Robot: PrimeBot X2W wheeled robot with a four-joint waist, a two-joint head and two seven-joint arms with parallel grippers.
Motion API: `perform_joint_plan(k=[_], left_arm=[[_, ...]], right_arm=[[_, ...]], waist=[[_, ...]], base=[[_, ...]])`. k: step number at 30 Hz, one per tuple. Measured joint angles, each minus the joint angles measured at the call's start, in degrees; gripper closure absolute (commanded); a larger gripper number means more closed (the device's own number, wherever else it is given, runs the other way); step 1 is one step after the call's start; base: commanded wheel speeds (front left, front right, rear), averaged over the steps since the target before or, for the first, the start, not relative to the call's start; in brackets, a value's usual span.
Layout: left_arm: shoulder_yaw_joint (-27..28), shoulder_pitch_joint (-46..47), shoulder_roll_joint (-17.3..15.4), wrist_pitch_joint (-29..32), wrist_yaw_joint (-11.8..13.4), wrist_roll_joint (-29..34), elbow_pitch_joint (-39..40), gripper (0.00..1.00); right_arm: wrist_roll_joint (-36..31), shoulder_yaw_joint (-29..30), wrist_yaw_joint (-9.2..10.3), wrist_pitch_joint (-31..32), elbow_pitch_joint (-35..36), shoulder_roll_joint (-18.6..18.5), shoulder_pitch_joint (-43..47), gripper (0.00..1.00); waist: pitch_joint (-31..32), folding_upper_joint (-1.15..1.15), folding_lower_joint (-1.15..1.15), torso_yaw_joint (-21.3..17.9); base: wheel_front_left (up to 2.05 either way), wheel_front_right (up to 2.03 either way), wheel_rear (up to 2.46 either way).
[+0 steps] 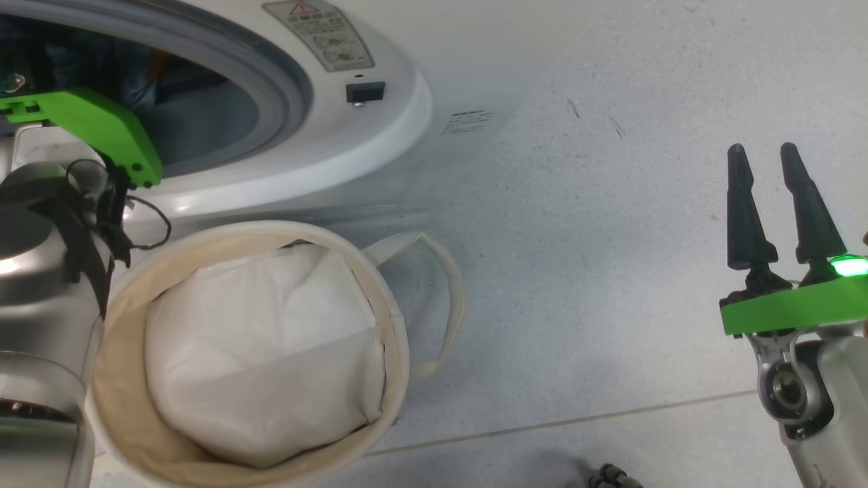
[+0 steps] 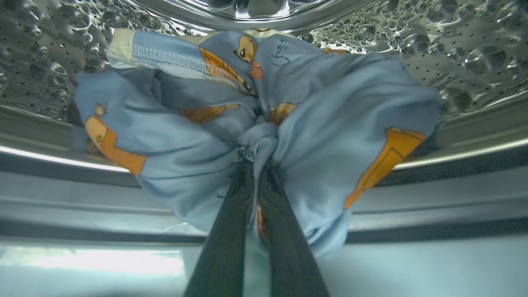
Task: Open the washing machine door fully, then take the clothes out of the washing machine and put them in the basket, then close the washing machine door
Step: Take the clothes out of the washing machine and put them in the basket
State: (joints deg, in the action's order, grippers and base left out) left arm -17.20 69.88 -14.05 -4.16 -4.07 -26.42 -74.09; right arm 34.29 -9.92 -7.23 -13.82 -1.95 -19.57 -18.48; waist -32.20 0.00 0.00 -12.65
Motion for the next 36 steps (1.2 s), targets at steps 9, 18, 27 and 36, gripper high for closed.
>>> perform_joint_plan(k=[9,18,27,36], left_arm=[[-0.31,-1.53,1.32,-4.72,-0.54,-0.67,-0.62,1.00],[-0.19,-5.65,2.67,-9.28,-2.25,-2.25,-0.45,1.00],[-0.52,-12.65,3.35,-10.07,-3.05,-3.63,5.44,1.00],[-5.80,-21.13,1.97,-10.09,-3.09,-6.51,16.83,1.00]], right_arm=[[0.01,-0.44,0.00,-0.23,-0.40,-0.14,-0.04,0.00],[0.11,-1.71,0.00,-0.33,-1.57,-0.44,-0.03,0.00],[1.27,-3.19,0.00,-0.33,-3.55,-0.49,0.32,0.00],[2.11,-4.22,0.00,-0.38,-5.66,-0.02,4.05,0.00]], waist=[[2.30,0.00,0.00,0.60],[7.58,0.00,0.00,1.81],[14.09,0.00,0.00,3.71],[20.76,0.00,0.00,6.27]], base=[[0.00,0.00,0.00],[0.00,0.00,0.00],[0.00,0.00,0.00],[0.00,0.00,0.00]])
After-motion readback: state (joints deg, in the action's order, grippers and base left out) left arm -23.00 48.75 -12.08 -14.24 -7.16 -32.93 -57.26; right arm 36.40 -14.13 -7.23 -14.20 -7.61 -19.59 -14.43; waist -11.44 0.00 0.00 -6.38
